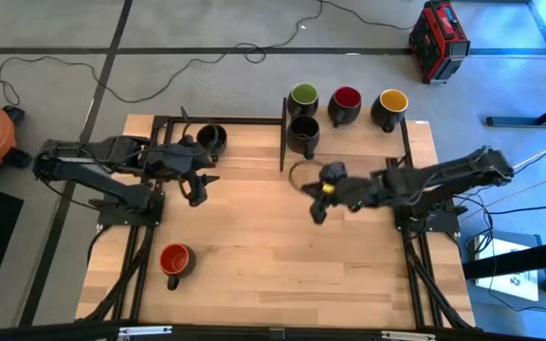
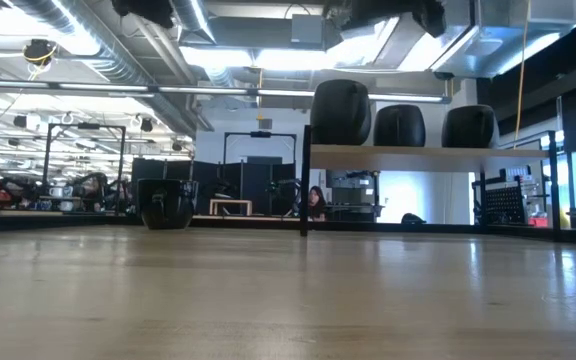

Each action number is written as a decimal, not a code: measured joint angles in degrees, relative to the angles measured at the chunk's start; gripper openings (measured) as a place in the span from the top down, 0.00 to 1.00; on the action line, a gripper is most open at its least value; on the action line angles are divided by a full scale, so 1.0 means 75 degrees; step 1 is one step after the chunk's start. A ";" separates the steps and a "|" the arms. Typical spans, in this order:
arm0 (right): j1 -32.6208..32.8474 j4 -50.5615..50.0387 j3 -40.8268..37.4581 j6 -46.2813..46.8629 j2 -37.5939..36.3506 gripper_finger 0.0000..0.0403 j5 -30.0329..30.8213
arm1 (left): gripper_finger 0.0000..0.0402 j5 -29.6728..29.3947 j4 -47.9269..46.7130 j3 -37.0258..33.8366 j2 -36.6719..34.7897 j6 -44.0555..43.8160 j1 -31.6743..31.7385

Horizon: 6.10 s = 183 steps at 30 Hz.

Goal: Place coffee mugs
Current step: Put the black mug on the shelf

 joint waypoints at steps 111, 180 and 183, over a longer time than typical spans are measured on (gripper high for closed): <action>0.2530 0.0525 0.0005 0.0881 0.1517 0.96 0.1757 | 0.94 0.2597 0.2475 -0.0543 0.3642 -0.0444 0.0072; 0.2955 -0.2106 0.4720 0.3193 0.5354 0.50 0.1432 | 0.71 0.0962 0.0171 -0.1171 -0.1390 -0.0927 -0.2883; 0.2955 -0.1858 0.4924 0.3740 0.5884 0.48 0.1637 | 0.71 0.0909 0.0230 -0.1195 -0.1720 -0.0909 -0.3061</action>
